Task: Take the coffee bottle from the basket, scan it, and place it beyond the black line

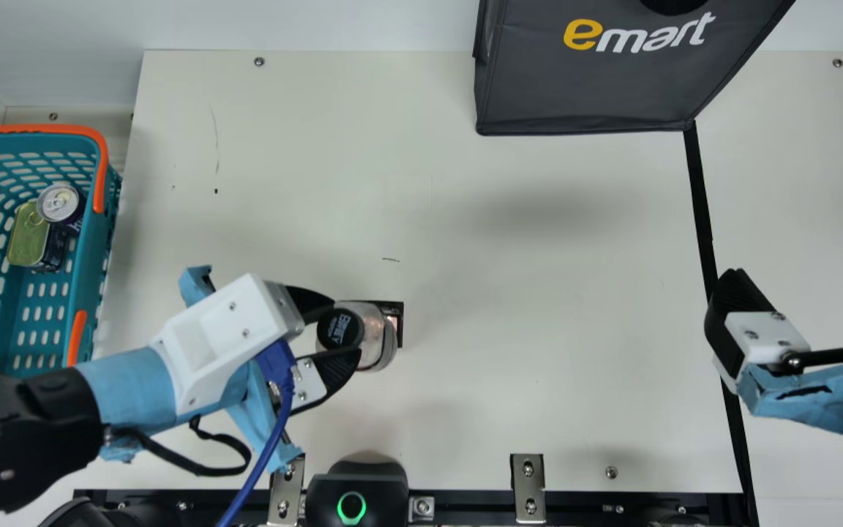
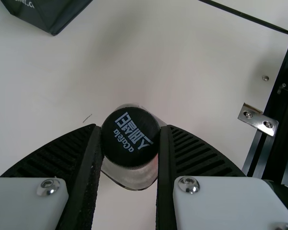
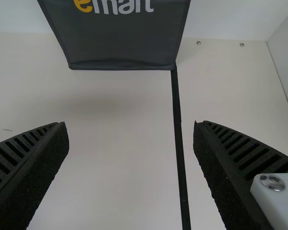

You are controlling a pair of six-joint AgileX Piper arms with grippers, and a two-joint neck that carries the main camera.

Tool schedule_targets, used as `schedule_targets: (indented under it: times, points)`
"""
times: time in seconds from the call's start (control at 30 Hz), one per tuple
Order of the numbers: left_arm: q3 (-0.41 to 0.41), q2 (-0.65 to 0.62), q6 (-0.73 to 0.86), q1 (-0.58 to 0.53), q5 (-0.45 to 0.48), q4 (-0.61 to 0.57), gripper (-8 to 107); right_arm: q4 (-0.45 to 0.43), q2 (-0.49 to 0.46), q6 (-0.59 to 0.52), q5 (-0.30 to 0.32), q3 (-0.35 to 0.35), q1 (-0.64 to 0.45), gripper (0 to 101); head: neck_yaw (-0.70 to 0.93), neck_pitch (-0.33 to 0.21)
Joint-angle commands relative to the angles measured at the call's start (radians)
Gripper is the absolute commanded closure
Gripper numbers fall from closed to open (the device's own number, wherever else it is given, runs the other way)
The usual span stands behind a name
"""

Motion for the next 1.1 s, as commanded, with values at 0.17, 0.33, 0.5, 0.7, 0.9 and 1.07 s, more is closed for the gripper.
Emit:
schedule_targets:
  times: [0.17,0.33,0.5,0.7,0.9,1.07]
  points:
    - [-0.043,0.035,0.074,0.054,0.007,-0.05,89,0.0,0.0,0.0,0.0,0.0,0.0,10,0.002,-0.026]
    - [-0.073,0.07,0.128,0.095,0.011,-0.083,89,0.0,0.0,0.0,0.0,0.0,0.0,10,0.002,-0.026]
    - [-0.107,0.121,0.154,0.111,-0.004,-0.099,89,0.0,0.0,0.0,0.0,0.0,0.0,10,0.002,-0.026]
    - [-0.165,0.205,0.136,0.085,-0.046,-0.09,89,0.0,0.0,0.0,0.0,0.0,0.0,10,0.002,-0.026]
    - [-0.234,0.304,0.082,0.043,-0.099,-0.057,89,0.0,0.0,0.0,0.0,0.0,0.0,10,0.002,-0.026]
    - [-0.292,0.381,0.029,0.014,-0.133,-0.023,89,0.0,0.0,0.0,0.0,0.0,0.0,10,0.002,-0.026]
